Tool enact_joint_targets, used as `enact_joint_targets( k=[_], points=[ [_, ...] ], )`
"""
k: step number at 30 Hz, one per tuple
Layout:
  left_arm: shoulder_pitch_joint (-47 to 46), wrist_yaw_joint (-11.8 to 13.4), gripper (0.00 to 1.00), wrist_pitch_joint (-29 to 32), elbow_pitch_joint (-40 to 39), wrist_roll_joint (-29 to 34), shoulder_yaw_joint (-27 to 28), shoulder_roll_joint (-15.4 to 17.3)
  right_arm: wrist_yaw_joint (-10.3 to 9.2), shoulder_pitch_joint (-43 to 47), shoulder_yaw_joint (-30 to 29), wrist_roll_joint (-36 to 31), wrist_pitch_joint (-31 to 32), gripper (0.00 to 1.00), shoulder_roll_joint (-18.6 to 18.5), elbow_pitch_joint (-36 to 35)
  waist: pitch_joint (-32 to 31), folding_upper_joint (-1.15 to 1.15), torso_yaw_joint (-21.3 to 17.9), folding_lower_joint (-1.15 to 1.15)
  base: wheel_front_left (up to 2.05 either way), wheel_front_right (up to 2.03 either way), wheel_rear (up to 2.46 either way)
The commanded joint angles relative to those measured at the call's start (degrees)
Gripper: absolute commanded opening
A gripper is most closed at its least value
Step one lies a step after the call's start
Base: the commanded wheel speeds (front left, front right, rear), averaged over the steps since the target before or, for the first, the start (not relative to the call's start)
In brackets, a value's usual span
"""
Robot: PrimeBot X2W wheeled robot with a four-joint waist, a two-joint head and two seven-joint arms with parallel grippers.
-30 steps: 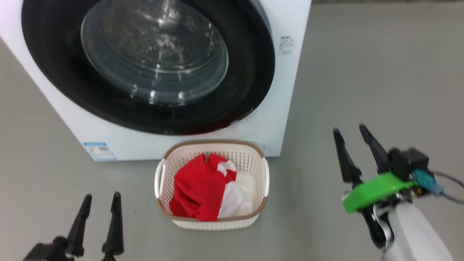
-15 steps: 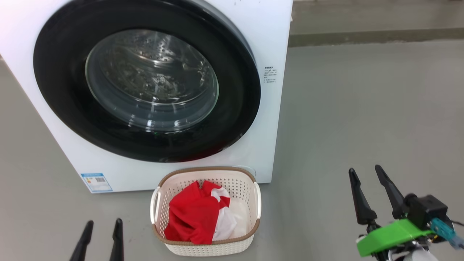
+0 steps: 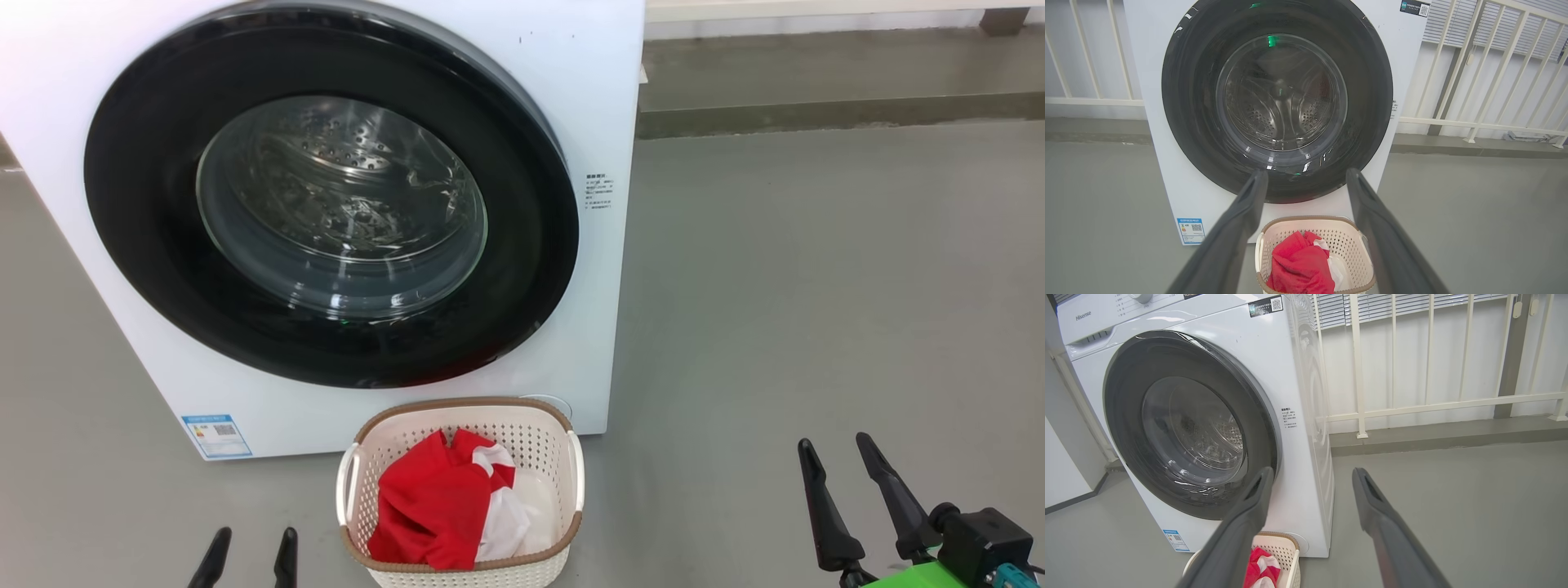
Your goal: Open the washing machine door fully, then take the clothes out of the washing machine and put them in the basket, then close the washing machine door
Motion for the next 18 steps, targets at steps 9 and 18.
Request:
enact_joint_targets(
  k=[9, 18],
  points=[
    [-0.47, -0.32, 1.00, -0.69, -1.86, 0.98, 1.81, 0.81, -0.05, -1.32, 0.58, 0.11, -0.36, 1.00, -1.09, -2.18, 0.26, 0.00, 0.37, 0.00, 0.00, 0.00, 0.00],
    [-0.95, -0.32, 1.00, -0.69, -1.95, -0.17, 2.02, 1.03, -0.05, -1.23, 0.72, 0.18, -0.36, 1.00, -1.02, -2.18, 0.22, 0.00, 1.04, 0.00, 0.00, 0.00, 0.00]
  ],
)
